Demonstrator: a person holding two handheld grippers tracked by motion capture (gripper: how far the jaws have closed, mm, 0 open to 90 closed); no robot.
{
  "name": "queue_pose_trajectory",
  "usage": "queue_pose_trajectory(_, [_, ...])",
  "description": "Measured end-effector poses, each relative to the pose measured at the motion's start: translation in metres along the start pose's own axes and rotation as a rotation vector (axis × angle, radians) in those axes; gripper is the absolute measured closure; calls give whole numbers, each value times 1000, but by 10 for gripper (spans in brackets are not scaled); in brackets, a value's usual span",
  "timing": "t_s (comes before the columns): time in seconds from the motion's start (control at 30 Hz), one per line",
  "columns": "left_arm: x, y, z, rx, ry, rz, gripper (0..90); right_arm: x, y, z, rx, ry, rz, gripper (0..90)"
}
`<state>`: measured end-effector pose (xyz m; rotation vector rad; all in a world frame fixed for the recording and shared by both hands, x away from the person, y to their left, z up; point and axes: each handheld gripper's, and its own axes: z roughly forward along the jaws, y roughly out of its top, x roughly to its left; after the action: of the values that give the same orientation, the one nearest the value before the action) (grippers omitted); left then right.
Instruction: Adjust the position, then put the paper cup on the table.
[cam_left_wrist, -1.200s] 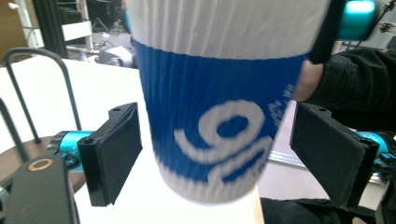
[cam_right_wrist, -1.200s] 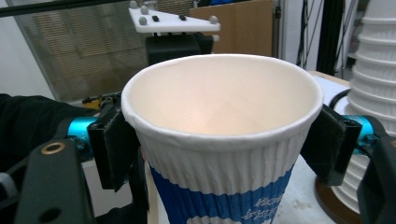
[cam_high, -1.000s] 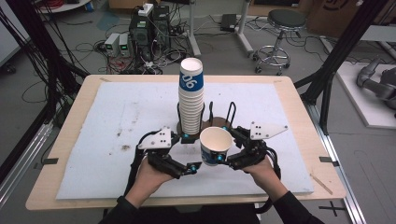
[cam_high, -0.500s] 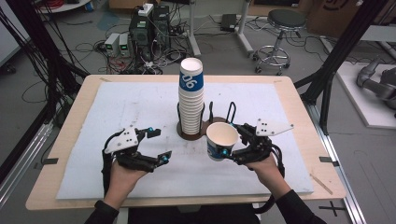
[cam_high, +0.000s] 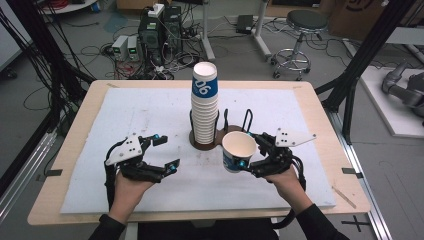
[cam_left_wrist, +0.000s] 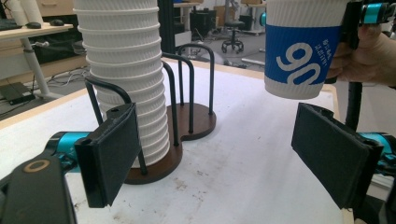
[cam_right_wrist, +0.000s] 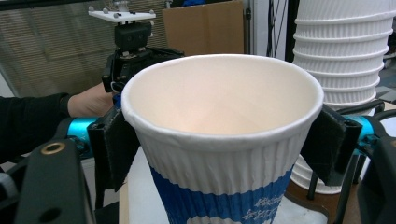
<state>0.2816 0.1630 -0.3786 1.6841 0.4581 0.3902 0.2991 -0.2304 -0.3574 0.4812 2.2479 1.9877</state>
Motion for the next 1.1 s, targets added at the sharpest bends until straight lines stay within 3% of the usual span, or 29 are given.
queue_pose_trajectory(0.57, [2, -10, 0, 27, 22, -12, 155, 0, 4, -8, -14, -19, -15, 219])
queue_pose_trajectory(1.1, [2, -13, 0, 43, 37, -17, 155, -7, 16, -33, -78, -90, -25, 219])
